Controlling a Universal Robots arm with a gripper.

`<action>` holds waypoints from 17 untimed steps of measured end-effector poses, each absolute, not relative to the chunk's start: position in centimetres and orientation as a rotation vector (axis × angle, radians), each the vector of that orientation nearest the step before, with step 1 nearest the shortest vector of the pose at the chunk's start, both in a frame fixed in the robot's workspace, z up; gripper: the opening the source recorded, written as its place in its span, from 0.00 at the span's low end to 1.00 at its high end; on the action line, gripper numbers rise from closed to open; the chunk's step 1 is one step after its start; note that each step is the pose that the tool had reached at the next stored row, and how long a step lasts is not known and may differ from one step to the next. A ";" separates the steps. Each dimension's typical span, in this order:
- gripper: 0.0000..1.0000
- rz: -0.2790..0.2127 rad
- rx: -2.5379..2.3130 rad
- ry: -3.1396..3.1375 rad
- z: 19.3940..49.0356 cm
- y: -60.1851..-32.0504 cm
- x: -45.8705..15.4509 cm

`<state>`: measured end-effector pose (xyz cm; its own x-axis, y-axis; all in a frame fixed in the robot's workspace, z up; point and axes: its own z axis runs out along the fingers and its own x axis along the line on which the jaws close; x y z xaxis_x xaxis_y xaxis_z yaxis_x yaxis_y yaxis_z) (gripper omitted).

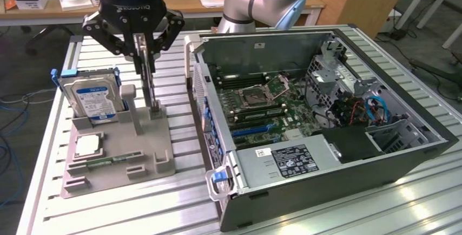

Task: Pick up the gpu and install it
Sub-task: 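Pick up the gpu and move the gpu toward the slot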

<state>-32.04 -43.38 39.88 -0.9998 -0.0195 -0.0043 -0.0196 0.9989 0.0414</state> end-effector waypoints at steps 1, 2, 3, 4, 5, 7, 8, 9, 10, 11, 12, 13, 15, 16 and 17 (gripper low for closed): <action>0.26 0.065 -0.031 3.137 39.9 -43.4 -32.0; 0.26 0.065 -0.031 3.137 40.0 -43.4 -32.0; 0.26 0.065 -0.031 3.137 40.1 -43.4 -32.0; 0.26 0.065 -0.031 3.137 40.2 -43.4 -32.0; 0.26 0.065 -0.031 3.137 40.2 -43.4 -32.0; 0.26 0.065 -0.031 3.137 40.4 -43.4 -32.0; 0.26 0.065 -0.031 3.137 40.5 -43.4 -32.0; 0.26 0.065 -0.031 3.137 40.6 -43.4 -32.0; 0.26 0.065 -0.031 3.137 40.7 -43.4 -32.0; 0.26 0.065 -0.032 3.137 40.8 -43.4 -32.0; 0.26 0.065 -0.032 3.137 40.9 -43.4 -32.0; 0.26 0.065 -0.032 3.137 41.0 -43.4 -32.0; 0.26 0.065 -0.033 3.137 41.2 -43.4 -32.0; 0.26 0.066 -0.034 3.137 41.4 -43.4 -32.0; 0.26 0.066 -0.034 3.137 41.5 -43.4 -32.0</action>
